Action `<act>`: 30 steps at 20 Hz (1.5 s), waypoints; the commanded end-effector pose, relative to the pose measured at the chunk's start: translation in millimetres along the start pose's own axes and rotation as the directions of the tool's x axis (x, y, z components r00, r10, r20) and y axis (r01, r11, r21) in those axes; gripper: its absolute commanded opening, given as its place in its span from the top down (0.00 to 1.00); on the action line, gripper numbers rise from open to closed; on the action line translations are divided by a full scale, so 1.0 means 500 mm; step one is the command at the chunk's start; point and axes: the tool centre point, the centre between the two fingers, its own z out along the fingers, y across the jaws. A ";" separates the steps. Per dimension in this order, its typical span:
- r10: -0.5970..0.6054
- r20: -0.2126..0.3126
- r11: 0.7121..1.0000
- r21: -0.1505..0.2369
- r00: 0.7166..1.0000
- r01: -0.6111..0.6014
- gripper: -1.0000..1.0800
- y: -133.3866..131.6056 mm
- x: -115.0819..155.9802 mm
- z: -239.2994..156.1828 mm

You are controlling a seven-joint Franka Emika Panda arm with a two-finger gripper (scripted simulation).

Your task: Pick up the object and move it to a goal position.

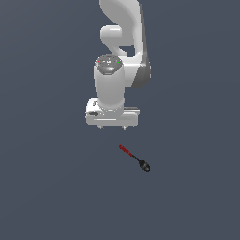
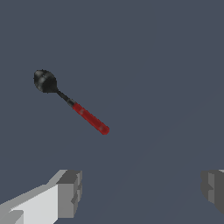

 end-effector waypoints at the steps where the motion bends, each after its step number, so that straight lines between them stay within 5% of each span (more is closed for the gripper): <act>1: 0.000 0.000 1.000 0.000 1.000 0.000 0.04 0.000 0.000 0.000; 21: -0.106 0.029 0.994 0.003 0.994 0.106 0.04 -0.045 -0.010 0.032; 30: -0.270 0.025 0.963 -0.001 0.962 0.271 0.04 -0.073 0.024 0.064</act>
